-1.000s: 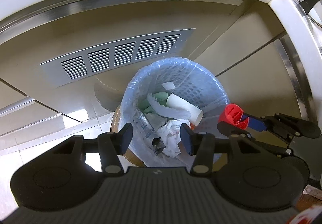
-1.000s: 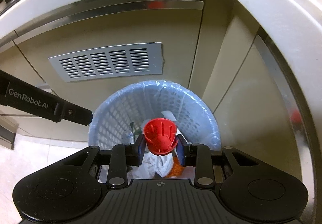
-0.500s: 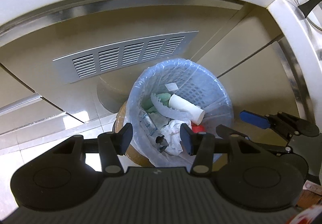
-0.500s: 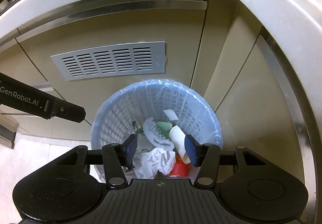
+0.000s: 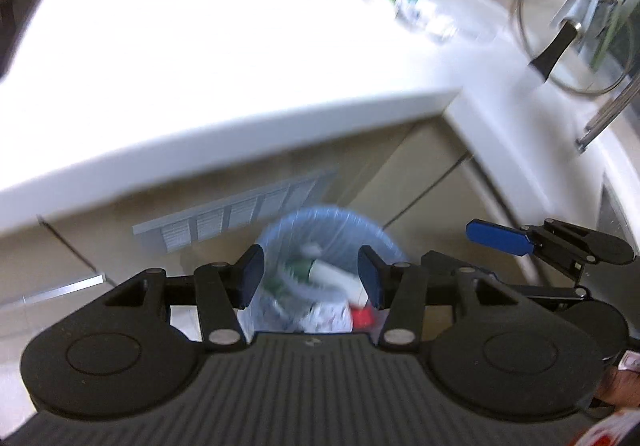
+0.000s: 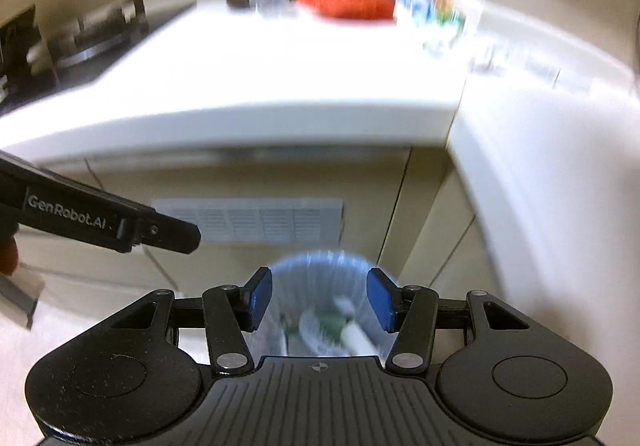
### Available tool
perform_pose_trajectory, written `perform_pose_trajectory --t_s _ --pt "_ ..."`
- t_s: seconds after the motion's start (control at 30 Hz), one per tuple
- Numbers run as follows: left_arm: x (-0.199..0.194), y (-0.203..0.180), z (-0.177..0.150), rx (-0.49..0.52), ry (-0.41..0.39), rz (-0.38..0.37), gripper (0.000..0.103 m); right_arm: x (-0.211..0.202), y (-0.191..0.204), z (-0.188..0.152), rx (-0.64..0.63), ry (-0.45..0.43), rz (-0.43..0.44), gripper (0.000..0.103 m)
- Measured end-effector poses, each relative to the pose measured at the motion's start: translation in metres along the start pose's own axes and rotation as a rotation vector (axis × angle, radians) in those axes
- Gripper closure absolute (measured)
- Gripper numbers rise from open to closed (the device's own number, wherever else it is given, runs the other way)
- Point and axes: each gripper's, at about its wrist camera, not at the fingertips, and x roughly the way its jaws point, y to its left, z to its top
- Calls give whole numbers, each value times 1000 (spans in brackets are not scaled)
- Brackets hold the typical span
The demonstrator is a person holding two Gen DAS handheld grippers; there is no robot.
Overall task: Collect trash
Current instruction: 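Raise both open tools back up toward the counter, then grasp the orange plastic bag with the left tool while the right tool grasps the green candy wrapper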
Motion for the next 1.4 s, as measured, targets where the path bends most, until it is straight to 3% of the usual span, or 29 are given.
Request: perform_pose_trajectory --t_s 0.2,0.43,0.87,1.03,1.2,1.4 --pt "-26 -3 27 32 -102 -11 54 -31 -6 27 54 -88 -61 50" --pt "-32 -2 59 55 -167 -8 50 -46 -27 54 85 -145 -136 50" --pt "-3 -13 118 4 -229 112 44 -7 -106 111 79 -183 -60 46" --pt "10 -23 145 23 -240 180 36 13 -135 142 82 -203 -7 46" --pt "25 -32 177 142 -245 252 33 35 -154 172 94 -207 34 46" --pt "45 -50 225 505 -267 270 20 59 -164 197 126 -190 45 46"
